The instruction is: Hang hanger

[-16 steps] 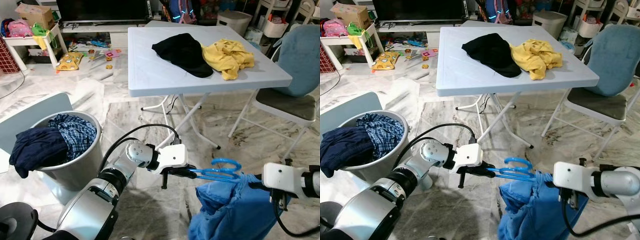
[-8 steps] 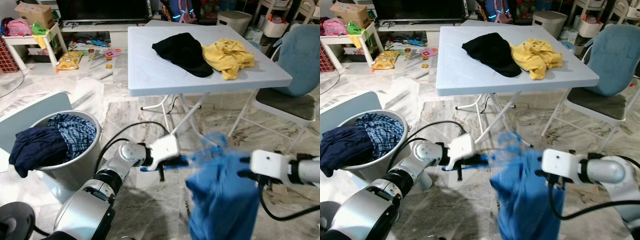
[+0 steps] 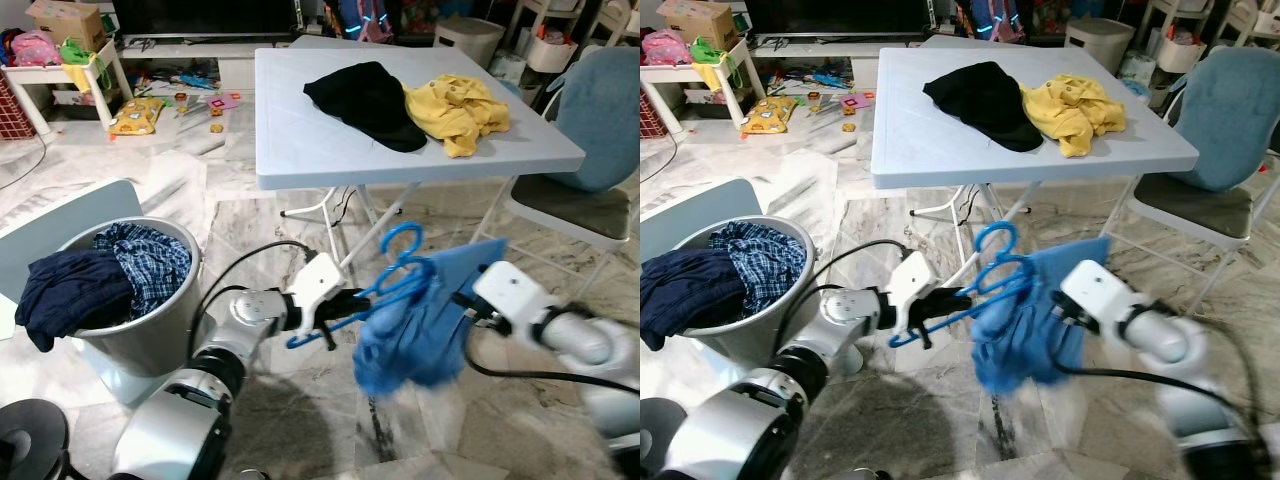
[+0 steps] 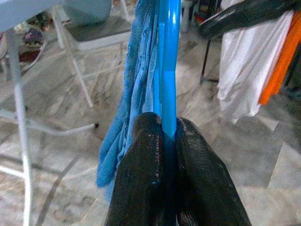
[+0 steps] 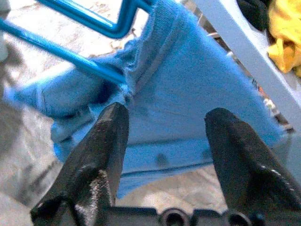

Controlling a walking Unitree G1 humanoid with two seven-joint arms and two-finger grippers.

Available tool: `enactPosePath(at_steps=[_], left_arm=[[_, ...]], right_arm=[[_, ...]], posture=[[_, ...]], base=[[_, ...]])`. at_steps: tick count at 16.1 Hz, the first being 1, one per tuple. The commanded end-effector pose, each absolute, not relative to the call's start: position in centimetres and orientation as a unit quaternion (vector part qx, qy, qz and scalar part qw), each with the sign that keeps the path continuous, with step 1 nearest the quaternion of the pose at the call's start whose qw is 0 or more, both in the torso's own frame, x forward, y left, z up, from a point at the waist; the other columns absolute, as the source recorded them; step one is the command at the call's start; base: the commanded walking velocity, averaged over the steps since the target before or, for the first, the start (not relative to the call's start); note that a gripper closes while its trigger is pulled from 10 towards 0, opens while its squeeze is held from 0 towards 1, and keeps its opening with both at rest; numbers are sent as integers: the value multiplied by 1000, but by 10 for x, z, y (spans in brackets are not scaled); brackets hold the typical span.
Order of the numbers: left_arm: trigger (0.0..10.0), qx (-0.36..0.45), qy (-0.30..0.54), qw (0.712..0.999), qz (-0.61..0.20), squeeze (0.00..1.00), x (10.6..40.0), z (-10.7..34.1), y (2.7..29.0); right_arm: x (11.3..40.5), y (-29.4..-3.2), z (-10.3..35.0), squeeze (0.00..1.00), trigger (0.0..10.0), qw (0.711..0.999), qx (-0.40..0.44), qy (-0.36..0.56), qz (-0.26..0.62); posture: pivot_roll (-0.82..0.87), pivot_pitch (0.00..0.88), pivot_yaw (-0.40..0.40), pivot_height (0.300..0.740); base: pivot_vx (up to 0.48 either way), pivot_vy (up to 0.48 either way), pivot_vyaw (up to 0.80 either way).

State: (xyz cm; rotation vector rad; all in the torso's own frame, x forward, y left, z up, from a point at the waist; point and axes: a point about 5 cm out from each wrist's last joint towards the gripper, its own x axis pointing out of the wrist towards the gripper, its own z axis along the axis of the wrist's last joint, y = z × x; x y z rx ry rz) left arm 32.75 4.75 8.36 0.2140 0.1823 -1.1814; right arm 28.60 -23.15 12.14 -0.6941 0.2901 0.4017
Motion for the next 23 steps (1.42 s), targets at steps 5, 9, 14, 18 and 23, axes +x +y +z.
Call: enactPosePath(at_steps=[5, 9, 14, 18, 23], left_arm=[[0, 81, 52, 813, -575, 0, 331, 101, 32], [0, 80, 43, 808, -582, 0, 333, 109, 29], [0, 84, 45, 809, -580, 0, 334, 109, 35], [0, 86, 36, 804, -587, 0, 334, 113, 35], [0, 74, 19, 787, -613, 0, 331, 121, 29]], right_arm=[[283, -210, 111, 1000, 10000, 967, -197, 137, 88], [281, -214, 99, 0, 10000, 970, -183, 155, 32], [282, -221, 99, 0, 0, 972, -177, 153, 18], [286, -232, 101, 0, 0, 973, -180, 146, -3], [289, -234, 93, 0, 0, 975, -159, 157, -15]], posture=[[-22, 0, -19, 740], [-12, 0, -15, 740], [-11, 0, -18, 740], [-13, 0, -25, 740], [-10, 0, -31, 740]], base=[[0, 0, 0], [0, 0, 0], [0, 0, 0], [0, 0, 0], [0, 0, 0]])
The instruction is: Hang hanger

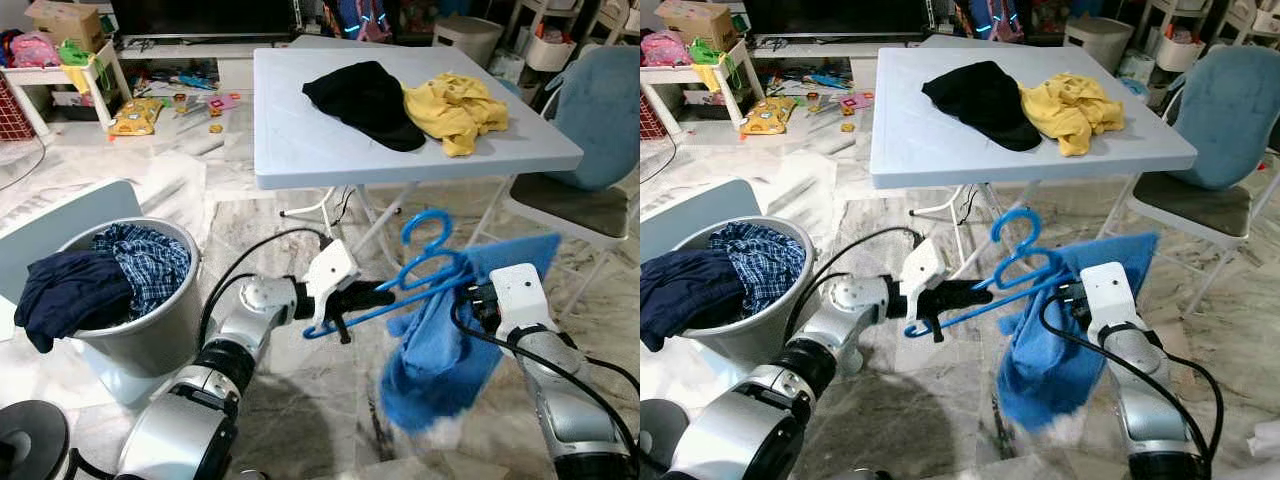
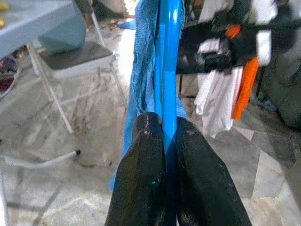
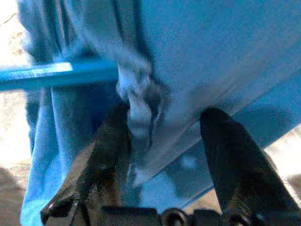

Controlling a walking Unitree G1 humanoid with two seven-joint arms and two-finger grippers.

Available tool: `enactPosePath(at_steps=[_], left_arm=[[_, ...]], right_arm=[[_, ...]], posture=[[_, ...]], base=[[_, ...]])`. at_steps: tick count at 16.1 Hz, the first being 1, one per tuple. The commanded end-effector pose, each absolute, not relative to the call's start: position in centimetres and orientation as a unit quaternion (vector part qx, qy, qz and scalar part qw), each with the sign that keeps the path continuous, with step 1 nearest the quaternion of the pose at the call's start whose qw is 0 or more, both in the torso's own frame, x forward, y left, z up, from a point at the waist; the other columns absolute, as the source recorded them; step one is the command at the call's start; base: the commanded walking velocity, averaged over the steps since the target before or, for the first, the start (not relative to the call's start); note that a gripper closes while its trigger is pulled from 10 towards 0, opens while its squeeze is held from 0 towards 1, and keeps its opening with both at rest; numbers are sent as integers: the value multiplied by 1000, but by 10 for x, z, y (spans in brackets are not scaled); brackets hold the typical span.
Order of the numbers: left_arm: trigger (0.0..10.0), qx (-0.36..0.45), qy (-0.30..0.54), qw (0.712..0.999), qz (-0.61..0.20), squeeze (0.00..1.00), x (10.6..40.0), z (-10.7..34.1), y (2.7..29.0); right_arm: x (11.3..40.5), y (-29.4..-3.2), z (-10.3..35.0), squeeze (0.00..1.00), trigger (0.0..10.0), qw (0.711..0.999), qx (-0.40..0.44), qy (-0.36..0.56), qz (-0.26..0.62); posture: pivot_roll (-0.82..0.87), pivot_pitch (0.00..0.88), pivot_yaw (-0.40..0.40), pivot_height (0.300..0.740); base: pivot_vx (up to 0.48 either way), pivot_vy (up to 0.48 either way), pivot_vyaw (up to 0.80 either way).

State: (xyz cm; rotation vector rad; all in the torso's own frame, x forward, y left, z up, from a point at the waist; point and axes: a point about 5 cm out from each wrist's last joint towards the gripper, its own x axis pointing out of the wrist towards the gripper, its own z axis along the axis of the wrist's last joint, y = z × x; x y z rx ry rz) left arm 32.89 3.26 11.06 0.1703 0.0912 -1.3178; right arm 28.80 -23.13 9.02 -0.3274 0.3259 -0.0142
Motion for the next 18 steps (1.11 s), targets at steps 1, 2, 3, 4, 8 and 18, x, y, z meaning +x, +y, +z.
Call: enactPosePath(at_steps=[1, 2, 3, 4, 8, 18], left_arm=[[0, 68, 15, 778, -624, 0, 330, 123, 28], [0, 69, 14, 776, -627, 0, 329, 124, 27], [0, 66, 13, 766, -639, 0, 327, 125, 26], [0, 65, 12, 760, -646, 0, 326, 125, 26], [0, 73, 16, 751, -656, 0, 321, 122, 29], [0, 125, 72, 817, -558, 0, 335, 104, 50]], right_arm=[[291, -235, 90, 0, 0, 975, -151, 159, -20], [292, -234, 90, 0, 0, 976, -148, 159, -22], [294, -235, 89, 0, 0, 977, -142, 159, -30], [295, -237, 89, 0, 0, 977, -137, 158, -37], [297, -266, 99, 0, 0, 976, -109, 131, -134], [276, -294, 132, 0, 0, 978, -46, 77, -189]], posture=[[-8, 0, -32, 740], [-8, 0, -32, 740], [-5, 0, -34, 740], [-4, 0, -34, 740], [-4, 0, -38, 740], [-23, 0, -26, 740]], base=[[0, 0, 0], [0, 0, 0], [0, 0, 0], [0, 0, 0], [0, 0, 0], [0, 0, 0]])
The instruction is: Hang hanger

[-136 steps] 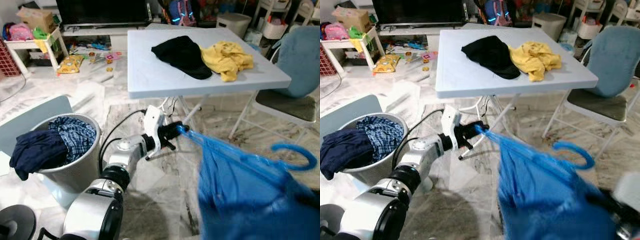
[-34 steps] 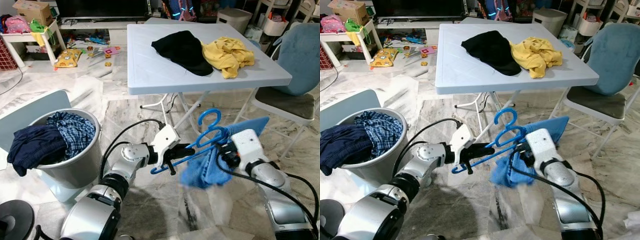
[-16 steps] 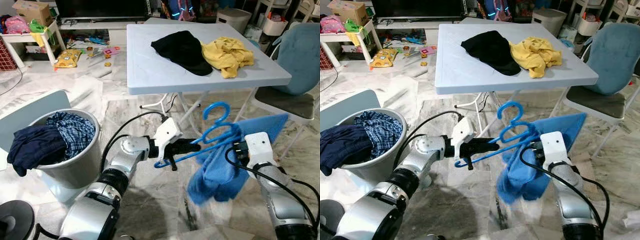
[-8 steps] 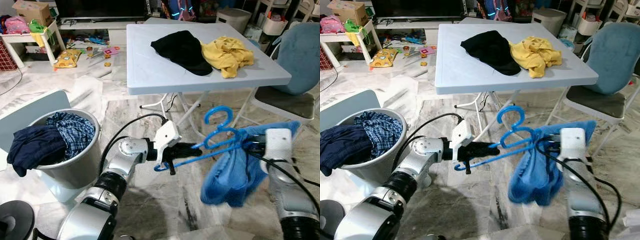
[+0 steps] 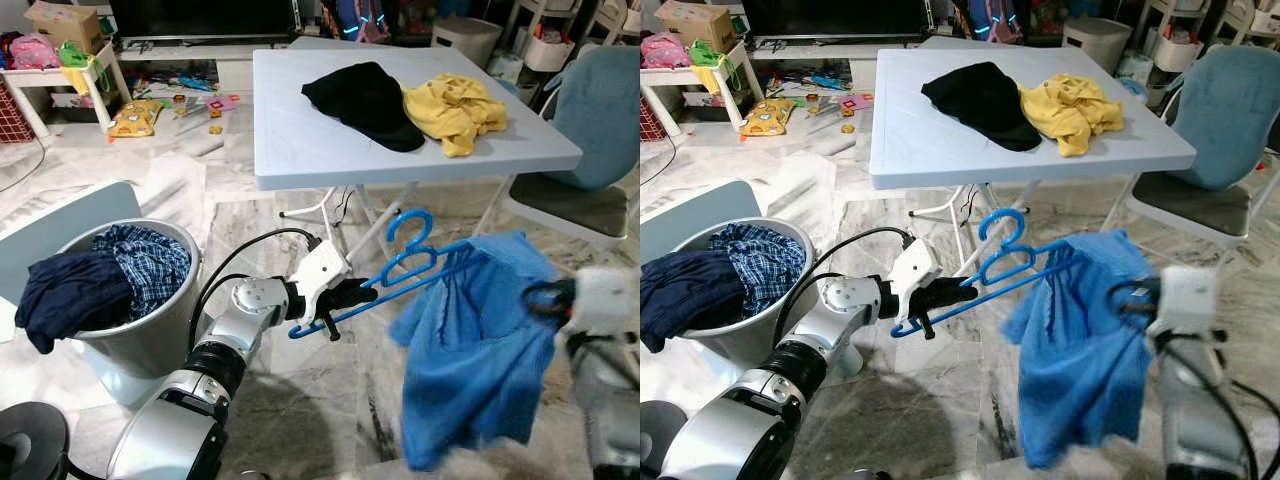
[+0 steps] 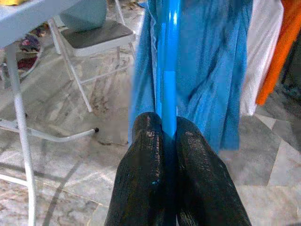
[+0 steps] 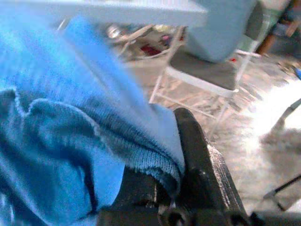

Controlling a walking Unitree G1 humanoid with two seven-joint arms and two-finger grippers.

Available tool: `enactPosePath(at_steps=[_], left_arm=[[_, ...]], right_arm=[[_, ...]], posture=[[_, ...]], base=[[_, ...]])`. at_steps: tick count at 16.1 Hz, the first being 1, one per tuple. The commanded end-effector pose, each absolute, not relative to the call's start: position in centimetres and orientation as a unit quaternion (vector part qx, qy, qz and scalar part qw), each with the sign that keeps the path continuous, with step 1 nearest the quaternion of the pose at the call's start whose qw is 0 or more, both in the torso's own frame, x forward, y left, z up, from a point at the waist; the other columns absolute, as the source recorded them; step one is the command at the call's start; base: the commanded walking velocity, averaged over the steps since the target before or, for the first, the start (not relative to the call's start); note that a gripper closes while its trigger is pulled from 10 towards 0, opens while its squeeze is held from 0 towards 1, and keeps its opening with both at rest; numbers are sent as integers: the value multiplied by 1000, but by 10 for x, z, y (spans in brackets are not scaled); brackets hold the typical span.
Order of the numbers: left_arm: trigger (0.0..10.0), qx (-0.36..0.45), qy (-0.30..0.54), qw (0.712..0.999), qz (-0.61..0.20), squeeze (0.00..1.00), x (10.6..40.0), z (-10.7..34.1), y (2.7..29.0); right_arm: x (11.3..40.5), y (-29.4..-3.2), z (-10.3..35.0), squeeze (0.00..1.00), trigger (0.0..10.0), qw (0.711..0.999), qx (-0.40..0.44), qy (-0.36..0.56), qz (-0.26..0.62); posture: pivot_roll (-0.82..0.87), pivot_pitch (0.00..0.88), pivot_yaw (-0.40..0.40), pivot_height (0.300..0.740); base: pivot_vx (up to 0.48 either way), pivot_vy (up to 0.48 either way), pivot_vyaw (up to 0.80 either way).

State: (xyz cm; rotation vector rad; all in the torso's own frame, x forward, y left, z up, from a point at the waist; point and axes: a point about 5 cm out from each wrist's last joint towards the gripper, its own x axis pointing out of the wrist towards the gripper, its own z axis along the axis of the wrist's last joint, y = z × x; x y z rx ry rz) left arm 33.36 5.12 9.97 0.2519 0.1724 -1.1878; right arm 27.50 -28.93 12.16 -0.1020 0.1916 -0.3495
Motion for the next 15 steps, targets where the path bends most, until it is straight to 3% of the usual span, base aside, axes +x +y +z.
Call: enactPosePath(at_steps=[1, 3, 5, 6, 10, 12, 13, 14, 15], left_arm=[[0, 135, 76, 811, -565, 0, 333, 100, 50], [0, 138, 82, 789, -593, 0, 327, 97, 51], [0, 162, 112, 735, -649, 0, 315, 88, 59], [0, 173, 122, 724, -657, 0, 314, 86, 63], [0, 160, 115, 716, -670, 0, 311, 91, 69], [0, 139, 105, 733, -658, 0, 311, 92, 73], [0, 109, 96, 761, -632, 0, 315, 95, 75], [0, 56, 55, 828, -555, 0, 325, 103, 79], [0, 41, 45, 841, -538, 0, 326, 105, 80]], right_arm=[[279, -294, 139, 0, 0, 978, -31, 66, -196], [286, -294, 148, 0, 0, 977, -21, 53, -204], [298, -289, 153, 0, 0, 977, -10, 52, -206], [302, -293, 154, 0, 0, 973, -14, 57, -224], [302, -313, 149, 0, 0, 948, -29, 81, -307], [296, -318, 141, 0, 0, 939, -41, 96, -329], [292, -318, 135, 0, 0, 940, -31, 101, -325], [281, -317, 128, 0, 0, 943, -34, 106, -313], [279, -317, 126, 0, 0, 945, -33, 106, -309]], posture=[[-23, 0, -26, 740], [-20, 0, -27, 740], [-18, 0, -33, 740], [-16, 0, -36, 740], [-7, 0, -48, 740], [-6, 0, -51, 740], [-5, 0, -52, 740], [1, 0, -52, 740], [1, 0, -52, 740]], base=[[0, 0, 0], [0, 0, 0], [0, 0, 0], [0, 0, 0], [0, 0, 0], [0, 0, 0], [0, 0, 0], [0, 0, 0], [0, 0, 0]])
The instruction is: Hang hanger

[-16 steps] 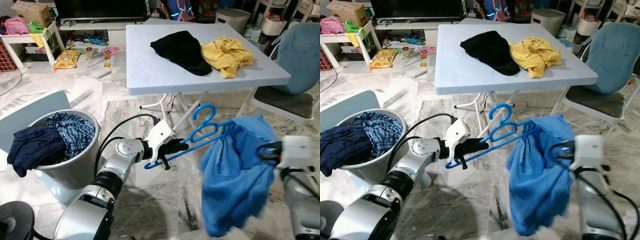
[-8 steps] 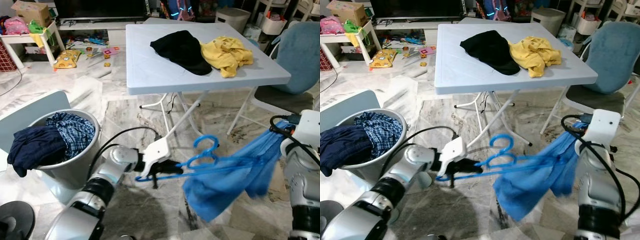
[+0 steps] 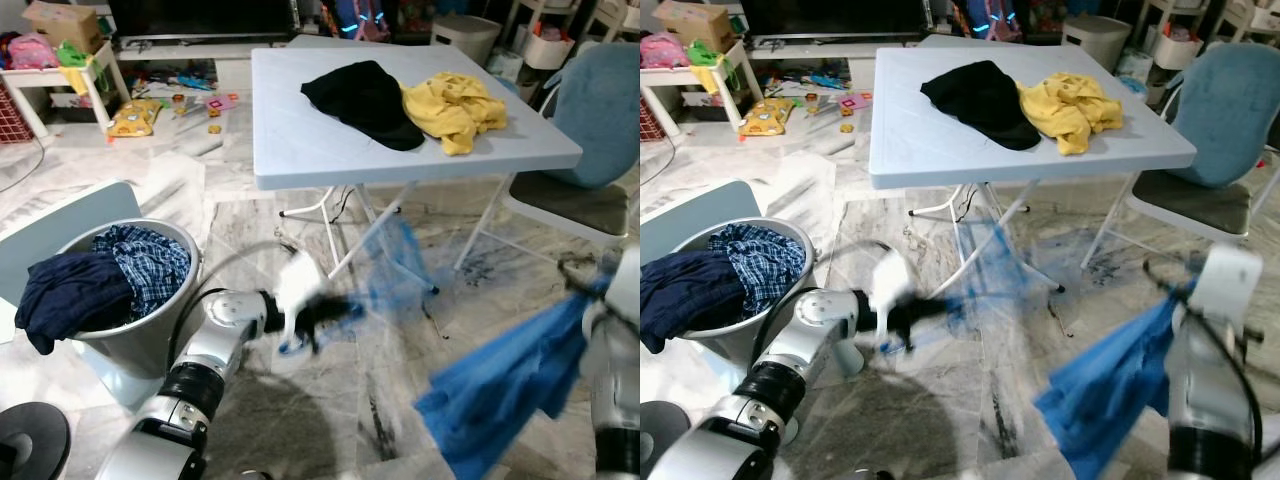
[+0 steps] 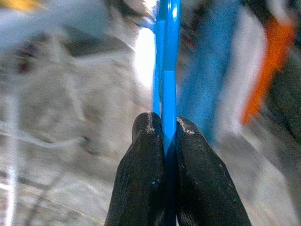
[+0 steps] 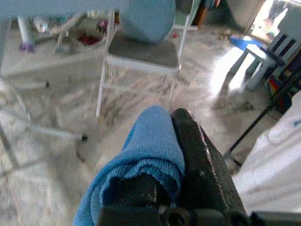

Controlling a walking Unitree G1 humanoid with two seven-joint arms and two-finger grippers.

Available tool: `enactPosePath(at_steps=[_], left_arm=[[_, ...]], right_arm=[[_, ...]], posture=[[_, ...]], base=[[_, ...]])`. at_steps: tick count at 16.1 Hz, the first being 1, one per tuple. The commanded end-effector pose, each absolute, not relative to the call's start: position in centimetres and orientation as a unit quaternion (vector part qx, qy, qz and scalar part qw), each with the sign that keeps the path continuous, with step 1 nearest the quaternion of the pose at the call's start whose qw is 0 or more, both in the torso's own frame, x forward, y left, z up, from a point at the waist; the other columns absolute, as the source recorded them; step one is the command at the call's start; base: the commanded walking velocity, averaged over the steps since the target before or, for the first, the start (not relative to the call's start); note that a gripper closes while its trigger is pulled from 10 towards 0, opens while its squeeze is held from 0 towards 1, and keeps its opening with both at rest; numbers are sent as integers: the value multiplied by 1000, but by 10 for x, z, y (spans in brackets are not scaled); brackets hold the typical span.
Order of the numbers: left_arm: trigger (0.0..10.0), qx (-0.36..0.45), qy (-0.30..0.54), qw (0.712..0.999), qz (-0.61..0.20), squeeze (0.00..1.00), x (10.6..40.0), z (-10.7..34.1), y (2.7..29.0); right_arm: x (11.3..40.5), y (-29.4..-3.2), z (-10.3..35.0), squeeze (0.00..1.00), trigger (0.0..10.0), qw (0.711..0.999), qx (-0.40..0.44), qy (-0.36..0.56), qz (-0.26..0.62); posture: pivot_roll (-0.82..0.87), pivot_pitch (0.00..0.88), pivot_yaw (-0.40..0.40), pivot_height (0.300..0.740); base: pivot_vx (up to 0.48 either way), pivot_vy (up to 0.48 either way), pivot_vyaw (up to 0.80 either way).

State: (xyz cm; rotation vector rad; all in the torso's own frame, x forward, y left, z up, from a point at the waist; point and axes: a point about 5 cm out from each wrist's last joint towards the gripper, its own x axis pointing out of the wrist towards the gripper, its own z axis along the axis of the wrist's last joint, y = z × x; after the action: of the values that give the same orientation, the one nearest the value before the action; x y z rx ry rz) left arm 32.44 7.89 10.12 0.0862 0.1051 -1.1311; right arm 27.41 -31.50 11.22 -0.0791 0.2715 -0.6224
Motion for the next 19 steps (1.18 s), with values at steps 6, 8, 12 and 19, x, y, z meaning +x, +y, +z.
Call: enactPosePath(at_steps=[6, 8, 12, 19], left_arm=[[7725, 5, 16, 940, -340, 0, 321, 98, 95], [10000, 49, 3, 949, -311, 0, 324, 102, 101], [10000, 95, 18, 967, -234, 0, 336, 116, 139], [10000, 28, 21, 964, -265, 0, 320, 128, 130]], right_arm=[[248, -288, 126, 0, 0, 978, -13, 42, -203], [241, -264, 136, 0, 0, 991, -19, 10, -135], [225, -246, 148, 0, 745, 994, -39, -17, -96], [223, -228, 151, 0, 10000, 997, -32, -22, -60]], posture=[[23, 0, -60, 740], [26, 0, -51, 740], [34, 0, -27, 740], [42, 0, -36, 740]], base=[[0, 0, 0], [0, 0, 0], [0, 0, 0], [0, 0, 0]])
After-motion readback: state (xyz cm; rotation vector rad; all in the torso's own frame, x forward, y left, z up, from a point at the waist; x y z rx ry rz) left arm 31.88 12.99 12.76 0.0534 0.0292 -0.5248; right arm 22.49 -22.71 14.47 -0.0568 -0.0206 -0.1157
